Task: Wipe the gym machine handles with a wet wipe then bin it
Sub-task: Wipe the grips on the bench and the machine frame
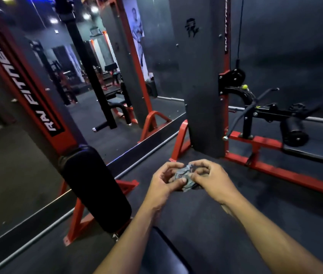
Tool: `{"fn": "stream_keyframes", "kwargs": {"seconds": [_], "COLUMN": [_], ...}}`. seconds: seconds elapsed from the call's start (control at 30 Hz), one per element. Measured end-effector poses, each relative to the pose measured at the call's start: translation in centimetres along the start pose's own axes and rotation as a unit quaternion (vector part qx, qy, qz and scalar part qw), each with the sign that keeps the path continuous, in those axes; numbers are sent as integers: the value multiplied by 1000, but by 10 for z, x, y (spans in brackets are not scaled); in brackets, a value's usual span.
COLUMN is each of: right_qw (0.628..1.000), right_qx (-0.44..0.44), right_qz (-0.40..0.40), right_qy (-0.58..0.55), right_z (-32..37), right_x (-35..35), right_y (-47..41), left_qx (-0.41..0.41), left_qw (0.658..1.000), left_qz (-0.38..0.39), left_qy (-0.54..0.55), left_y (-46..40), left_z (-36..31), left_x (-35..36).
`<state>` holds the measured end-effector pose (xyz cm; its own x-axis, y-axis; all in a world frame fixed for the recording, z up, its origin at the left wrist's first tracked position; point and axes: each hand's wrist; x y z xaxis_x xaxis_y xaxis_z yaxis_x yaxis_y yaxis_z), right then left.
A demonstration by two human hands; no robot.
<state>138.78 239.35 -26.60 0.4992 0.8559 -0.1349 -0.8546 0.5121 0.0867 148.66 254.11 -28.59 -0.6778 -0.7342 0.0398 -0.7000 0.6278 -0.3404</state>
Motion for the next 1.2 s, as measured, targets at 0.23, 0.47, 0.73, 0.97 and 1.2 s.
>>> {"fn": "stream_keyframes", "kwargs": {"seconds": [0.23, 0.47, 0.73, 0.97, 1.2], "right_qw": [998, 997, 989, 968, 952], "right_qx": [-21, -31, -17, 41, 77], "right_qz": [19, 68, 145, 207, 242], "right_qy": [48, -10, -28, -132, -171], "right_z": [5, 26, 46, 76, 77], "right_x": [-24, -9, 56, 103, 153], "right_y": [-26, -100, -241, -342, -418], "left_qx": [-4, 35, 68, 57, -1], "left_qw": [998, 994, 980, 974, 961], "left_qz": [-56, -98, -186, -200, -236], "left_qy": [-29, -19, -28, -84, -145], "left_y": [-36, -90, -177, -250, -293], "left_z": [13, 24, 58, 67, 75], "left_x": [29, 9, -67, -134, -193]}}
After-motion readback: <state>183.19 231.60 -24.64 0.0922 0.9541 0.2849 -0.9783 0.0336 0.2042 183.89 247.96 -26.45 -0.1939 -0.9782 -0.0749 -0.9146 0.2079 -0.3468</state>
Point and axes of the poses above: each hand's wrist, its own y-axis away from the middle knuckle, its own x-axis out of the palm, z = x × y, and after that the axes turned 9 degrees about x, right-handed
